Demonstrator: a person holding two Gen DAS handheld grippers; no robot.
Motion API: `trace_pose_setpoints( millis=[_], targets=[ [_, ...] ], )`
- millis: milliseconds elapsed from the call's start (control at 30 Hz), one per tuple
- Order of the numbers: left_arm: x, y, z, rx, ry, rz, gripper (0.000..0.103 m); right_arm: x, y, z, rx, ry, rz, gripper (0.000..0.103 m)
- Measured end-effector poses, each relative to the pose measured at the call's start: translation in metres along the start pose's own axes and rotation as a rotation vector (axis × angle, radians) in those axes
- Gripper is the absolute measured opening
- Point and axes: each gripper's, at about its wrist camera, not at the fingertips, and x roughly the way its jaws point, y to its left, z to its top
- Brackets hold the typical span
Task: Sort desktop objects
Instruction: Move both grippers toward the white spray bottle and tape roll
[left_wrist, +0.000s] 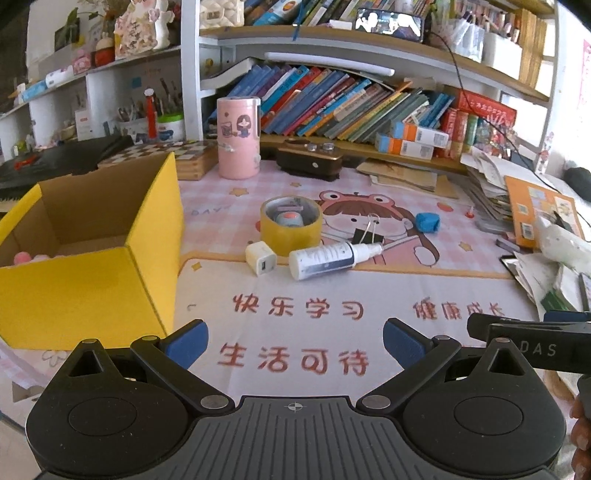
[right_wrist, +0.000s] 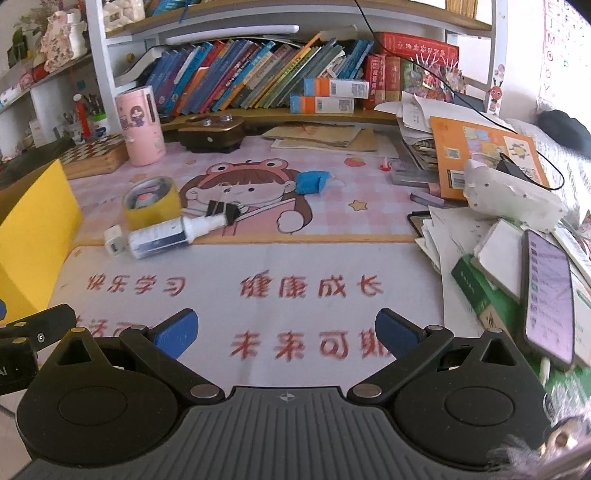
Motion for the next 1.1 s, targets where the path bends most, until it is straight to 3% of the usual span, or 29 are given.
trace_pose_setpoints(
  millis=[367, 567, 800, 1100],
  targets=[
    [0.031, -0.019, 0.024, -0.048, 0.01, 0.09, 0.102, 0.043, -0.024, 0.036, -0.024, 0.01, 0.072, 0.103],
    [0.05, -0.026, 0.035, -0.049, 0.001, 0.091, 0.102, 0.066, -0.033, 0.055, -0.033, 0.005, 0.083, 0.103],
    [0.086, -0.037, 0.047, 0.072, -0.005, 0.075, 0.101, 0.087, -0.046, 0.067, -0.025, 0.014, 0.067, 0.103],
    [0.138, -0.051, 0.058, 0.205, 0.065, 0.007, 0.085, 0.099, -0.055, 0.075, -0.007, 0.035, 0.075, 0.103]
  ],
)
